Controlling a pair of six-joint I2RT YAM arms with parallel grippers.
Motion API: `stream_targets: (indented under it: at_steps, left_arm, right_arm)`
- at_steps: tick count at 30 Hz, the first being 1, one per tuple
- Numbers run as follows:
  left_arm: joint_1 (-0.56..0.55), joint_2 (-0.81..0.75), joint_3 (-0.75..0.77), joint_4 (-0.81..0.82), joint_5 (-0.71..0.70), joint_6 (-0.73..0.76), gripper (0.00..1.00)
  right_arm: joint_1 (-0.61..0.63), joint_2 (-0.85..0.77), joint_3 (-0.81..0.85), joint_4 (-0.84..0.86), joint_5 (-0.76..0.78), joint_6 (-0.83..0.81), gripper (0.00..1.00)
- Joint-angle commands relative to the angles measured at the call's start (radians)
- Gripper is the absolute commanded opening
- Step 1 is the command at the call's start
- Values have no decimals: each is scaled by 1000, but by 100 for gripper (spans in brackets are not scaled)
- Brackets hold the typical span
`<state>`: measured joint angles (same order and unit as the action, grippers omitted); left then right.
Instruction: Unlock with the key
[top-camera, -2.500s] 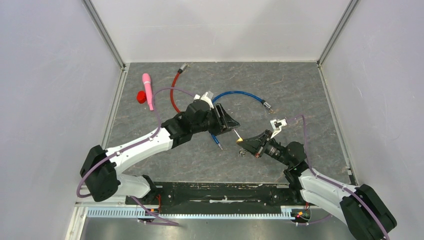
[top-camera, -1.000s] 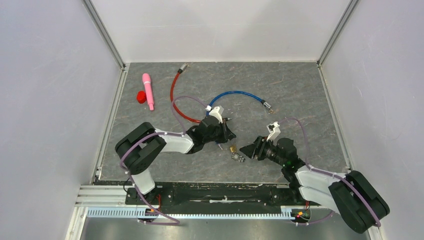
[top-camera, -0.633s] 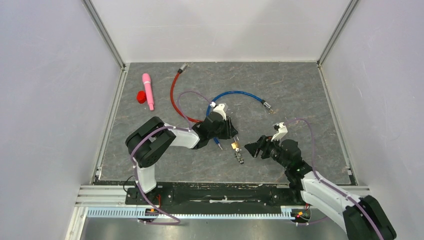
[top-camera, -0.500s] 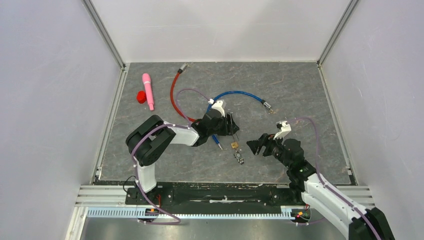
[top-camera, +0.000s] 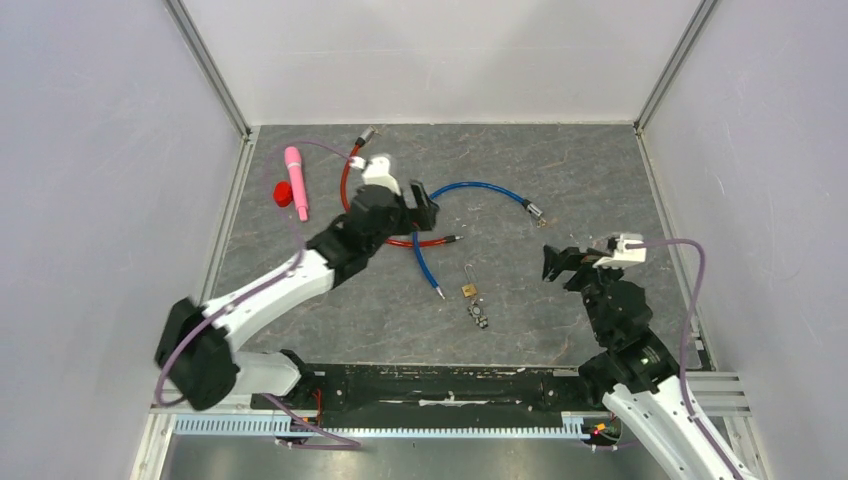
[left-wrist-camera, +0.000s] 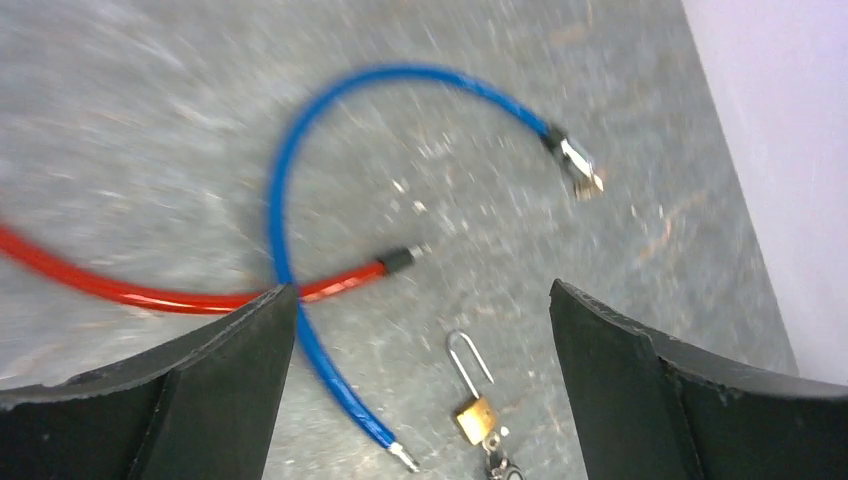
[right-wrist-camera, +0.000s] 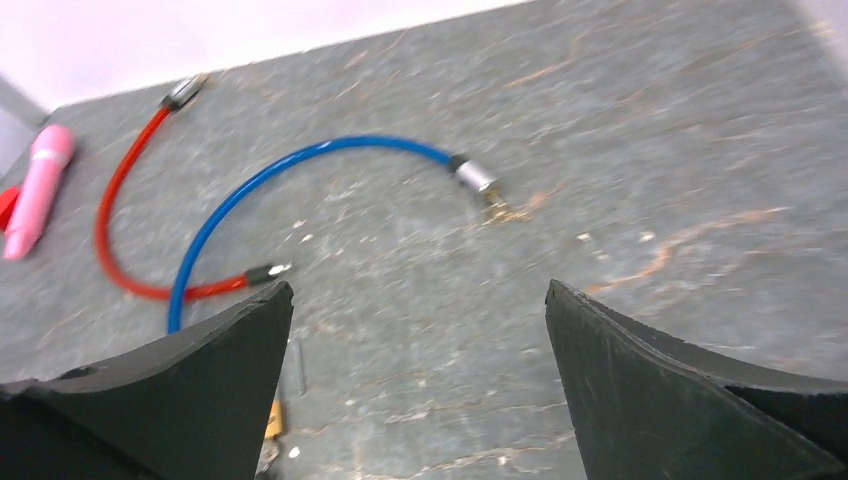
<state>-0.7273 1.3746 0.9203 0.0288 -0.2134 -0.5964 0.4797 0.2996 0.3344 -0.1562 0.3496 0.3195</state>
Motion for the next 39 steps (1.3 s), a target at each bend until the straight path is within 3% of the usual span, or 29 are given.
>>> stream_targets:
  at_steps: [1, 8, 15, 22, 39]
  left_arm:
    - [31, -216, 67, -315, -268, 126, 100]
    - [31, -533, 107, -571, -580, 185, 99]
    - [31, -843, 3, -536, -759, 349, 99]
    - [31, -1065, -199, -444, -758, 380, 99]
    - [82, -1076, -248, -379, -710, 445, 98]
  right_arm:
    - [-3, -70, 95, -118, 237, -102, 98]
    - [-3, -163, 118, -128, 446, -247, 98]
    - [-3, -236, 42, -44, 559, -369, 98]
    - [-4, -240, -5, -20, 560, -356, 98]
    - [-9, -192, -20, -13, 520, -363, 98]
